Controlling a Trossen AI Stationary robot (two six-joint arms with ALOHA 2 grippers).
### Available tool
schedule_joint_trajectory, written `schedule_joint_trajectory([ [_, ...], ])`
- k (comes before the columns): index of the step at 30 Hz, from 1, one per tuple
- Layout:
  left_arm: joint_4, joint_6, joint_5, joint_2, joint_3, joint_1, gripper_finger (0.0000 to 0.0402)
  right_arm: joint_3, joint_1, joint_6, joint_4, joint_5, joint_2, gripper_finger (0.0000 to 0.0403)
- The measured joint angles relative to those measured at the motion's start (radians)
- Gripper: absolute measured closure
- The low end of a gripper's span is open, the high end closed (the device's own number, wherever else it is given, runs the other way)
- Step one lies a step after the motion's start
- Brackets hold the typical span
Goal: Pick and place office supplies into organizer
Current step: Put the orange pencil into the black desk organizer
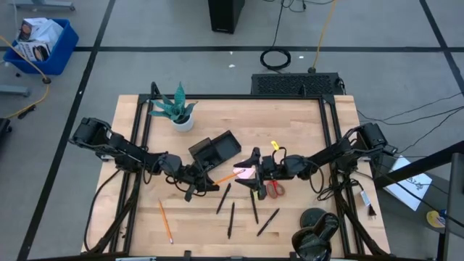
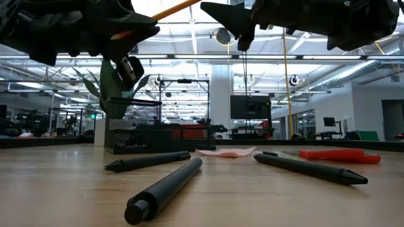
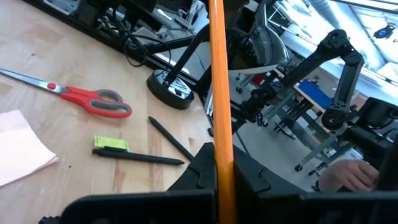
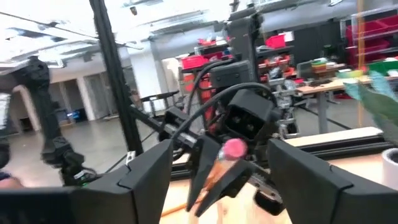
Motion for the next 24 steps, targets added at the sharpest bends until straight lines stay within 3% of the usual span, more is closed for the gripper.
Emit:
schedule_joint_trajectory([
  [6, 0.000, 0.000, -0.001, 0.000, 0.000, 0.001, 0.0377, 0.000, 0.000, -0.003, 0.014, -0.044, 0.000, 0.0211],
  [11, 0.000, 0.004, -0.003, 0.000, 0.000, 0.001, 0.0394, 0.000, -0.008, -0.009, 0.013, -0.041, 0.000, 0.0280],
  [18, 0.000, -0.008, -0.006, 0.000, 0.000, 0.006, 0.0368, 0.000, -0.008, -0.066, 0.015, -0.039, 0.000, 0.0386],
  [24, 0.000, -0.010, -0.006, 0.000, 0.000, 0.006, 0.0376, 0.000, -0.008, -0.115, 0.019, -0.034, 0.000, 0.0397],
])
